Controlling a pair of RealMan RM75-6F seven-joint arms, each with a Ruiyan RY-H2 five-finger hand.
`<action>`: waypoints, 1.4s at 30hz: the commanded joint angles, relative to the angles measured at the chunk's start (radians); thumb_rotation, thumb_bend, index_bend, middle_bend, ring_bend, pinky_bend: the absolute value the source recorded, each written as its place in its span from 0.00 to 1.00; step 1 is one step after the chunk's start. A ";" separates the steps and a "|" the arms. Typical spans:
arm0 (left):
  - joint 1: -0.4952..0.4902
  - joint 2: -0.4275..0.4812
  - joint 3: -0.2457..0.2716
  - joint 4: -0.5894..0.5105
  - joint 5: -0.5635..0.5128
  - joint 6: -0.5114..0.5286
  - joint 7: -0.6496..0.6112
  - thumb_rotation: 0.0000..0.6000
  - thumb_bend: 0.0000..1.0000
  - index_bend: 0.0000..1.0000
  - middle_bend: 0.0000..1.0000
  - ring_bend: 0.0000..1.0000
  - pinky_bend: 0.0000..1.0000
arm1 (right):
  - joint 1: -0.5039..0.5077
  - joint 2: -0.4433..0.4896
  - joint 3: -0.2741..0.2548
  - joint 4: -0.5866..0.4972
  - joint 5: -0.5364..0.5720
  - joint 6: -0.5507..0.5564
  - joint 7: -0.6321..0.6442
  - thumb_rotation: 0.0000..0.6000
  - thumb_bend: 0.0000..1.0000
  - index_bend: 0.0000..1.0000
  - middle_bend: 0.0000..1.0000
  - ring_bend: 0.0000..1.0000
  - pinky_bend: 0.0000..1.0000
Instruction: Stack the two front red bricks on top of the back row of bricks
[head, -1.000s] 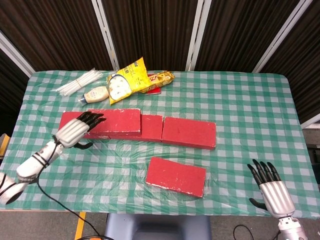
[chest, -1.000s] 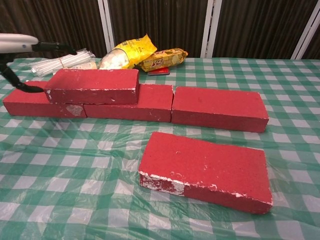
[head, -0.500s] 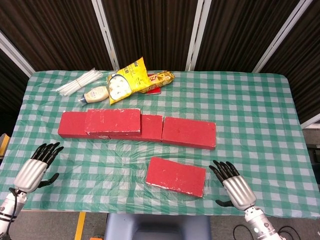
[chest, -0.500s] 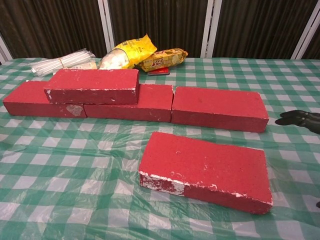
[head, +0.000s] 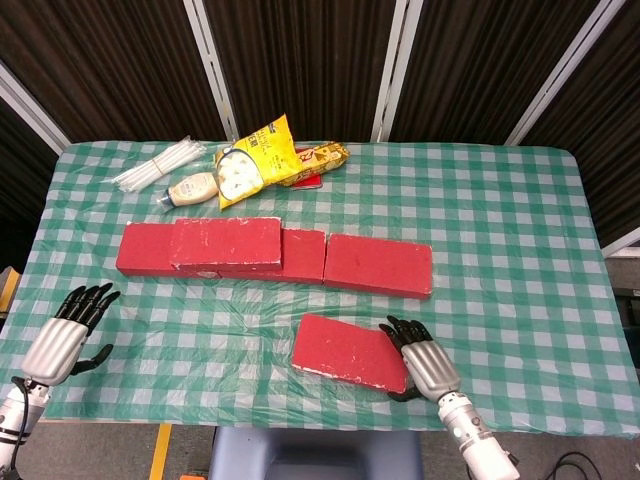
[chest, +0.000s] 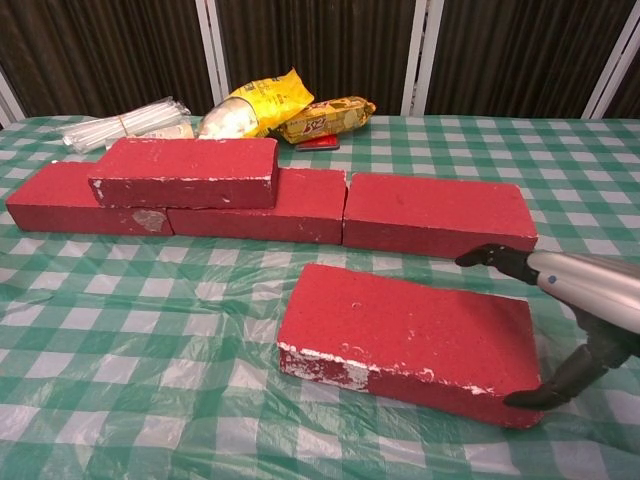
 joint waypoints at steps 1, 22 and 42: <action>0.002 0.000 -0.007 0.008 0.004 -0.007 -0.013 1.00 0.35 0.00 0.00 0.00 0.00 | 0.036 -0.040 0.013 -0.006 0.055 -0.003 -0.041 1.00 0.13 0.00 0.00 0.00 0.00; 0.015 -0.003 -0.034 0.032 0.023 -0.036 -0.039 1.00 0.35 0.00 0.00 0.00 0.00 | 0.148 -0.180 0.023 0.093 0.235 0.085 -0.131 1.00 0.12 0.42 0.42 0.36 0.13; 0.029 -0.030 -0.066 0.013 -0.020 -0.079 0.079 1.00 0.35 0.00 0.00 0.00 0.00 | 0.352 0.057 0.308 0.044 0.303 -0.024 -0.078 1.00 0.12 0.53 0.48 0.44 0.19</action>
